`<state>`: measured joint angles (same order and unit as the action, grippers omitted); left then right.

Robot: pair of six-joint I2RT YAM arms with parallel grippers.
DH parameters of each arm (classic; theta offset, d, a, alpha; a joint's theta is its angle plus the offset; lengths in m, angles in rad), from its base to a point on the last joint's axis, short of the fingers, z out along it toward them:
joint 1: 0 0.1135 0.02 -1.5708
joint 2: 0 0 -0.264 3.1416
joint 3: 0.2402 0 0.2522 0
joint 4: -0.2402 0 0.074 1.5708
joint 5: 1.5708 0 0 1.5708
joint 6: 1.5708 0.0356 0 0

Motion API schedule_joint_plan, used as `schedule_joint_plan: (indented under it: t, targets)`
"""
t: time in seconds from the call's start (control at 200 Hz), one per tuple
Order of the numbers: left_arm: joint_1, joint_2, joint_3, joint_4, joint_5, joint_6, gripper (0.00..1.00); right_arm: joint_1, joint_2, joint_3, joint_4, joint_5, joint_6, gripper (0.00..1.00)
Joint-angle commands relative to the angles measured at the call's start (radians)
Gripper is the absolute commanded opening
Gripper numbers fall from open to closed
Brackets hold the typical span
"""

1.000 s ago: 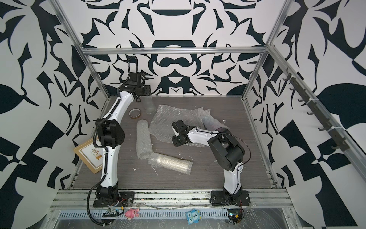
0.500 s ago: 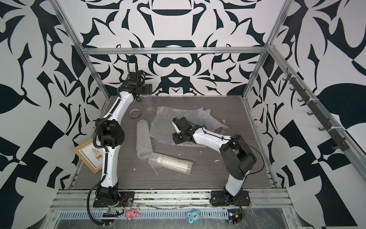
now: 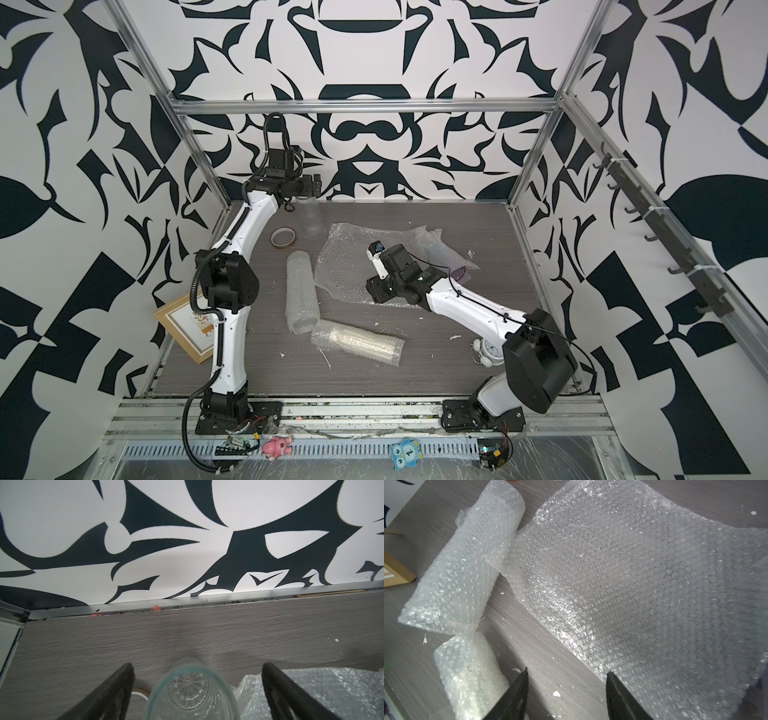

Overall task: Unwrap the vase from the bubble wrap
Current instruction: Pick up the bubble wrap from the center of the board.

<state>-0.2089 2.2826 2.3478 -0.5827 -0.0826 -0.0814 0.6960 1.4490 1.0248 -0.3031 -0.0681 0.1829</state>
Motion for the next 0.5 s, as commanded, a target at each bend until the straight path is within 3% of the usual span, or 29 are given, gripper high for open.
schedule_joint_plan:
  t: [0.0,0.32,0.495]
  targets:
    - [0.002,-0.092,-0.022,-0.028,0.021,-0.009,0.99,0.003,-0.069,-0.024,-0.016,0.022,-0.034,0.67]
    - [0.002,-0.204,-0.107,-0.047,0.027,-0.024,0.99,-0.001,-0.141,-0.053,-0.065,0.169,-0.008,0.71]
    - [-0.006,-0.282,-0.155,-0.082,0.055,-0.029,0.99,-0.081,-0.148,-0.039,-0.105,0.193,0.020,0.71]
